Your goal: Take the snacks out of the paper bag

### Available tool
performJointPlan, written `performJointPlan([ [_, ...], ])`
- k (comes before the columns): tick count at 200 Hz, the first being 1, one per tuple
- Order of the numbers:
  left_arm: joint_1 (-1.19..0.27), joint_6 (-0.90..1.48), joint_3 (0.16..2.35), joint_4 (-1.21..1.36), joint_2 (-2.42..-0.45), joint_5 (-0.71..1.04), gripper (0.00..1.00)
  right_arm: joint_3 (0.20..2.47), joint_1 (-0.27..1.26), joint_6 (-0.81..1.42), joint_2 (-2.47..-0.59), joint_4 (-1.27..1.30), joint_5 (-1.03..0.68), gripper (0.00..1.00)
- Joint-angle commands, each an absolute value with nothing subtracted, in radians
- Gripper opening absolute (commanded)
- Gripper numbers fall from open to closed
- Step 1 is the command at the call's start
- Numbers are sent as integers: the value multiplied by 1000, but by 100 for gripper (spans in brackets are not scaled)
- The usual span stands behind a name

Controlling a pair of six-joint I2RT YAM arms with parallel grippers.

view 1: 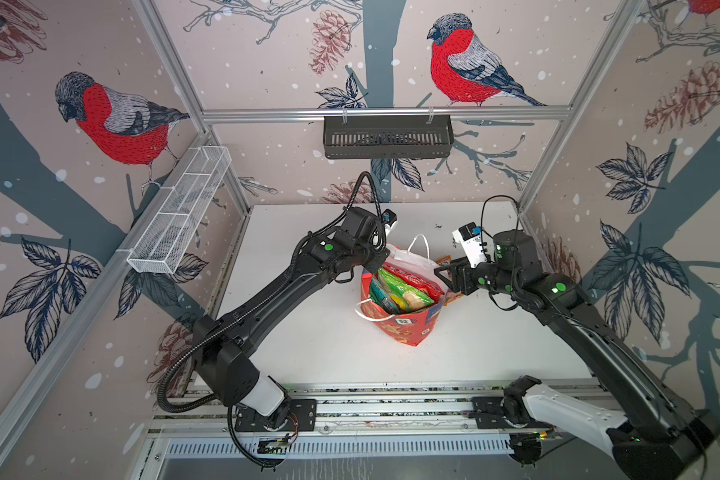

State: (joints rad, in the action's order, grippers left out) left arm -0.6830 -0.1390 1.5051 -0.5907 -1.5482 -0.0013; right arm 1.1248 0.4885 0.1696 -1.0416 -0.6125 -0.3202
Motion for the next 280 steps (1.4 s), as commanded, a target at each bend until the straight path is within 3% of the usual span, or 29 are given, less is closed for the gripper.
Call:
performJointPlan([
  [1, -681, -186, 1538, -412, -1574, -2, 0, 1140, 497, 145, -1054, -578, -298, 64],
  [160, -629, -263, 1788, -284, -1839, 176, 0, 1148, 479, 151, -1108, -491, -203, 67],
  [188, -629, -265, 1805, -293, -1856, 165, 12, 1110, 449, 186, -1084, -399, -221, 68],
  [208, -629, -275, 1819, -299, -1862, 145, 28, 1092, 414, 211, -1080, -356, -221, 68],
  [229, -624, -282, 1854, -321, -1875, 131, 34, 1075, 366, 232, -1084, -318, -249, 68],
  [280, -622, -282, 1932, -356, -1853, 61, 30, 1089, 337, 226, -1099, -294, -265, 67],
])
